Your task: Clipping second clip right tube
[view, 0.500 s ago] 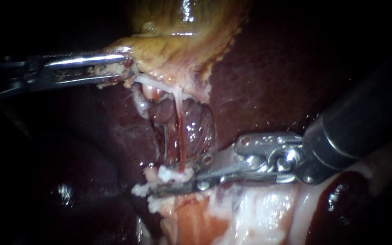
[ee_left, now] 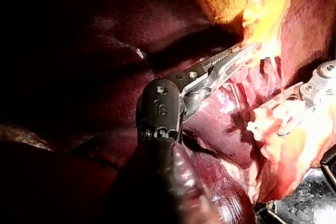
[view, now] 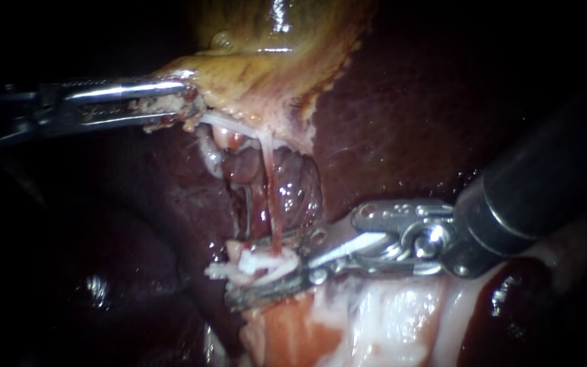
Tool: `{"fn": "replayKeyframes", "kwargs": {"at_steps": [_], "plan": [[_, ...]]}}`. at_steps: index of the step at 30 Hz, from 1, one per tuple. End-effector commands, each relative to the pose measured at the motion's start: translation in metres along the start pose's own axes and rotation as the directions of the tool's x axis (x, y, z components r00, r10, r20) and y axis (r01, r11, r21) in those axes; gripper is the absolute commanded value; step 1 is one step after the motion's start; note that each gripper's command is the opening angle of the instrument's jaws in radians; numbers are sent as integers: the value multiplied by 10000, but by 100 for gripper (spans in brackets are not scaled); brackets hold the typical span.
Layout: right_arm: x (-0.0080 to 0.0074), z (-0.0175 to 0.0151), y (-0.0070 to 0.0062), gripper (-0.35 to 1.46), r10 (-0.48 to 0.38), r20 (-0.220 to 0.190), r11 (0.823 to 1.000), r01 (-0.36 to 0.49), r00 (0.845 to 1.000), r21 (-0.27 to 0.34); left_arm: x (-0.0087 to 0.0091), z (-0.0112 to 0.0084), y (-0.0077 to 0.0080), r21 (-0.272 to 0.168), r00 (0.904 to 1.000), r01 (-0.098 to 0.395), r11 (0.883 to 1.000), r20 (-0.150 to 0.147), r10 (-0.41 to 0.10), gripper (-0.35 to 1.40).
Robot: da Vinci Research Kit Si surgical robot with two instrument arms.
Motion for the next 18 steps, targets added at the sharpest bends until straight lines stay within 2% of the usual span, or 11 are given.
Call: {"fn": "replayKeyframes", "kwargs": {"at_steps": [1, 5, 10, 15, 18], "plan": [[-1, -2, 2, 50, -8, -40, 10000, 8, 10000, 27, 0, -1, 0, -14, 10000, -7, 10000, 0, 7, -35], [-7, -17, 9, 50, 42, -392, 9998, -34, 9992, 217, 0, -2, -1, -22, 10000, -8, 10000, 5, 8, -35], [1, -39, 16, 50, 598, -1148, 9965, -526, 9916, 646, 0, -3, -1, -26, 10000, -9, 10000, 7, 9, -35], [8, -47, 14, 50, 1028, -1655, 9913, -873, 9808, 981, 0, -4, -1, -29, 10000, -9, 10000, 8, 9, -35], [10, -41, 10, 50, 1211, -1724, 9872, -1004, 9775, 1242, 0, -4, -2, -33, 10000, -8, 10000, 11, 8, -35]]}}
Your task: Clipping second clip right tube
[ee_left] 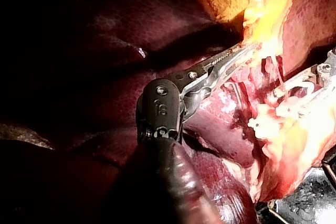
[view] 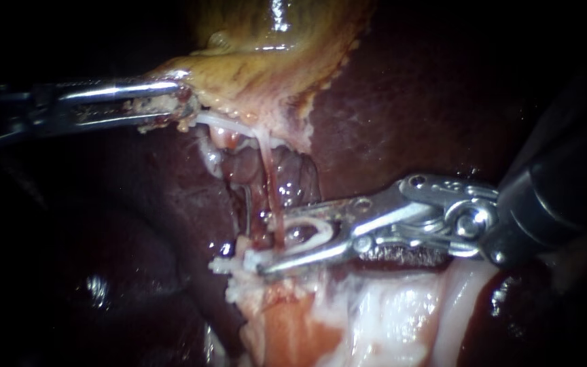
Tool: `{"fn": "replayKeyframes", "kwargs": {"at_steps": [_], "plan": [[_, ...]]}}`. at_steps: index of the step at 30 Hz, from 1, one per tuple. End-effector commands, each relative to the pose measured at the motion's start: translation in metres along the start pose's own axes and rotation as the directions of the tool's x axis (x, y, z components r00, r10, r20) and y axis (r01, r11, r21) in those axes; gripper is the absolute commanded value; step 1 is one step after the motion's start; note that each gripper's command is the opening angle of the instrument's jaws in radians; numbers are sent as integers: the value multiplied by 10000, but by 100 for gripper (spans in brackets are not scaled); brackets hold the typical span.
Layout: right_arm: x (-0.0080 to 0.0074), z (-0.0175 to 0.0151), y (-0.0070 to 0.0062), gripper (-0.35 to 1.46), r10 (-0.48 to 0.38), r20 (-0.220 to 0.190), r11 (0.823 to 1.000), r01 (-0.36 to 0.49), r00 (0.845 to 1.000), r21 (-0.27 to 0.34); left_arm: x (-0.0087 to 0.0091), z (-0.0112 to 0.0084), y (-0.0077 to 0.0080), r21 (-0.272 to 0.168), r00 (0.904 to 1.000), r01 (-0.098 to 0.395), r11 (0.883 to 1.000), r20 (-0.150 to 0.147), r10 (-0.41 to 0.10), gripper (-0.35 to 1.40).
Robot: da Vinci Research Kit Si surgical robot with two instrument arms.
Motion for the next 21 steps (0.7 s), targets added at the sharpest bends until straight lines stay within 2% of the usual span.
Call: {"fn": "replayKeyframes", "kwargs": {"at_steps": [1, 4, 15, 19, 21], "plan": [[-1, 3, 0, 50, 3, 40, 10000, -4, 10000, 88, 0, 0, -1, -3, 10000, 3, 10000, 4, -3, -35], [1, 12, -2, 50, -3, 68, 9997, 2, 10000, 231, 1, -2, -3, -16, 10000, 7, 10000, 12, -7, -35], [7, 30, -6, 50, 329, -493, 9959, -286, 9982, 855, 2, -1, -3, -16, 10000, 8, 10000, 12, -8, -35], [8, 29, -12, 50, 515, -567, 9923, -447, 9971, 1157, 2, -1, -3, -17, 10000, 8, 10000, 13, -8, -35], [11, 28, -21, 49, 638, -555, 9875, -550, 9964, 1478, 2, -1, -4, -18, 10000, 8, 10000, 13, -8, -35]]}}
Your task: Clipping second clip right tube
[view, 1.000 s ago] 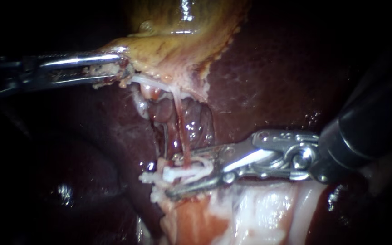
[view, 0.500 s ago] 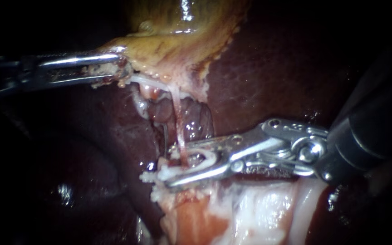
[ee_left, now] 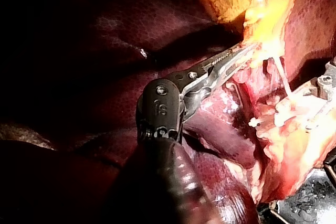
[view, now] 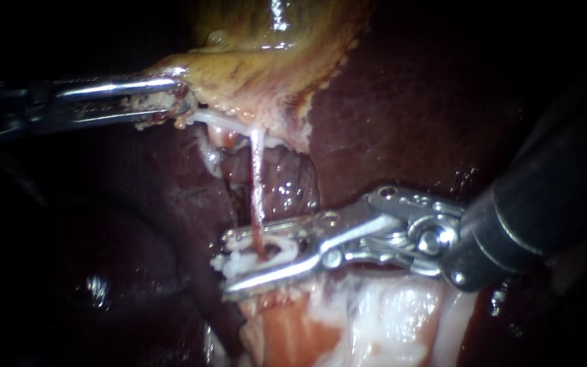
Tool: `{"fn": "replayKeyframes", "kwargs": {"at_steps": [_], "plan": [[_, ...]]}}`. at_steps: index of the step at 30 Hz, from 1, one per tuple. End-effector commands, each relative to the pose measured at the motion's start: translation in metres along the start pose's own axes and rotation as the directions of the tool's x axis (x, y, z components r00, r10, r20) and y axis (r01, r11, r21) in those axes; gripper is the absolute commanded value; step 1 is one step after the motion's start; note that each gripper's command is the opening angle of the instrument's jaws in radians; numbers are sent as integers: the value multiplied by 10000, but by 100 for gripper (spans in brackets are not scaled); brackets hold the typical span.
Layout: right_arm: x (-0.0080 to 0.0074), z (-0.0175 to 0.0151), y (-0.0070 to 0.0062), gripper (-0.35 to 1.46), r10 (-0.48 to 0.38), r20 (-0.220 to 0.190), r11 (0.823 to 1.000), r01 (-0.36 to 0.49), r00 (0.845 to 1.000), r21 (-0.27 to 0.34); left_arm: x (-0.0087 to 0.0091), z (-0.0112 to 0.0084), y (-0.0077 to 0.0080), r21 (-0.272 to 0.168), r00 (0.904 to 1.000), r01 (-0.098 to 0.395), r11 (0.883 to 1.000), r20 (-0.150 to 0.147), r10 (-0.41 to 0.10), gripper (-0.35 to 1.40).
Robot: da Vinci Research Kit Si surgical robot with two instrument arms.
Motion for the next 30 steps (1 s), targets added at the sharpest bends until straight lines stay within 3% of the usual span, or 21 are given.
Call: {"fn": "replayKeyframes", "kwargs": {"at_steps": [1, 5, 9, 13, 17, 21, 30], "plan": [[2, 0, -6, 49, 71, 7, 9999, -71, 10000, 148, 0, 0, -1, 1, 10000, 1, 10000, -3, -1, -35], [6, 5, -30, 48, 234, 39, 9972, -237, 9997, 710, 0, -1, -1, -32, 10000, 1, 10000, 13, -1, -35], [7, 10, -42, 46, 197, 190, 9941, -217, 9996, 1066, 0, -1, -3, -38, 10000, 0, 10000, 16, 0, -35], [7, 10, -40, 44, 163, 317, 9921, -201, 9994, 1238, 0, -1, -3, -39, 10000, 0, 10000, 17, 0, -35], [10, 6, -34, 33, 212, 30, 9960, -214, 9998, 873, 0, -1, -3, -38, 10000, 0, 10000, 16, 0, -35], [12, -1, -30, 5, 233, 7, 9960, -233, 9997, 860, 0, -1, -3, -38, 10000, 0, 10000, 16, 0, -35], [13, -5, -26, -18, 228, 150, 9972, -238, 9996, 712, 0, -1, -3, -41, 10000, 1, 10000, 18, -1, -35]]}}
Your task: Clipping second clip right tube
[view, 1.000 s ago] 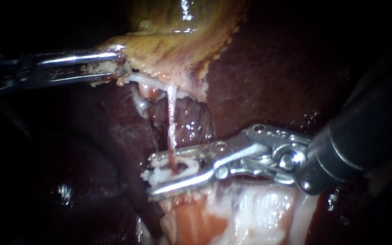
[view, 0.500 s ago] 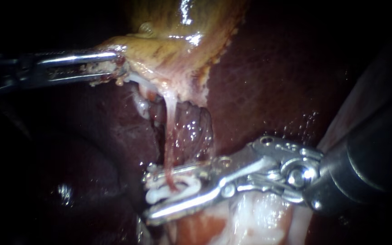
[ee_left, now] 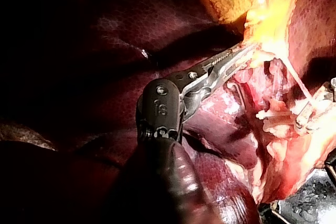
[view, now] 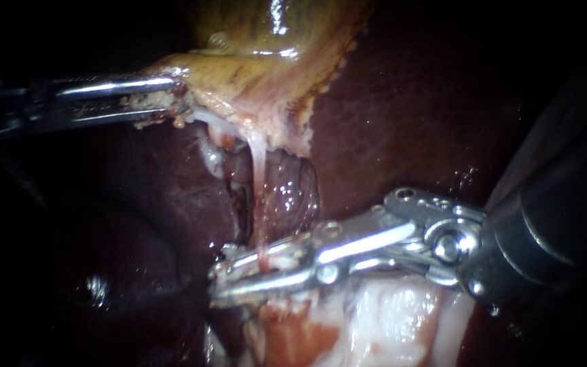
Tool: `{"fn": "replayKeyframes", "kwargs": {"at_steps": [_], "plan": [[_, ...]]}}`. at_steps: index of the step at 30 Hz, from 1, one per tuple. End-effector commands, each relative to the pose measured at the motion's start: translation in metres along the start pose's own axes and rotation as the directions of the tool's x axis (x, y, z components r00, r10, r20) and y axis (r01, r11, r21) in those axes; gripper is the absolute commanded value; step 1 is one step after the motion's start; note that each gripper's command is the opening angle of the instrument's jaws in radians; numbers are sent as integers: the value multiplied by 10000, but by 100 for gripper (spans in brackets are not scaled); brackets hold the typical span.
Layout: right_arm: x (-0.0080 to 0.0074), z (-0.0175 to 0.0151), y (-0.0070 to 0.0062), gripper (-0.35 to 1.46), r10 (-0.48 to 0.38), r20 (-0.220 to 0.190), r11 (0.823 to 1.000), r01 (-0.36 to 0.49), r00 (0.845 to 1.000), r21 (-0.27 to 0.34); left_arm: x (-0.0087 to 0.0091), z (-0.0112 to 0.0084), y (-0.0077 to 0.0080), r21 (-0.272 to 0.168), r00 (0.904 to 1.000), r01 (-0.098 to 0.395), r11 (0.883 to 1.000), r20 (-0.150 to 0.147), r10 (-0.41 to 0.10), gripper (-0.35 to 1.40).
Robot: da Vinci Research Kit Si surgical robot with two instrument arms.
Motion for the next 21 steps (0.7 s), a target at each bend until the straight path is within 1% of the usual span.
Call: {"fn": "replayKeyframes", "kwargs": {"at_steps": [1, 3, 4, 6, 7, 9, 21], "plan": [[0, 0, 0, -23, 4, 11, 10000, -4, 10000, 33, 0, 0, 0, -2, 10000, 0, 10000, 1, 0, -35], [-1, -1, -1, -35, 3, 38, 10000, -3, 10000, 20, 0, 0, 0, -3, 10000, 0, 10000, 1, 0, -35], [-1, -1, -2, -35, 61, 72, 10000, -61, 10000, -33, 0, 0, 0, -3, 10000, 0, 10000, 1, 0, -35], [-1, -2, -2, -35, 59, 265, 9998, -54, 9996, -172, 0, 0, 0, -4, 10000, 1, 10000, 2, -1, -35], [-2, -3, -2, -35, 61, 473, 9996, -48, 9989, -288, 0, -1, 0, 23, 10000, 1, 10000, -10, -1, -35], [-2, -4, -2, -35, 63, 642, 9996, -46, 9979, -263, 1, -1, 0, 22, 10000, 2, 10000, -9, -2, -35], [-4, -4, 0, -35, 51, 691, 9998, -37, 9976, -209, 1, -1, 0, 21, 10000, 3, 10000, -9, -3, -35]]}}
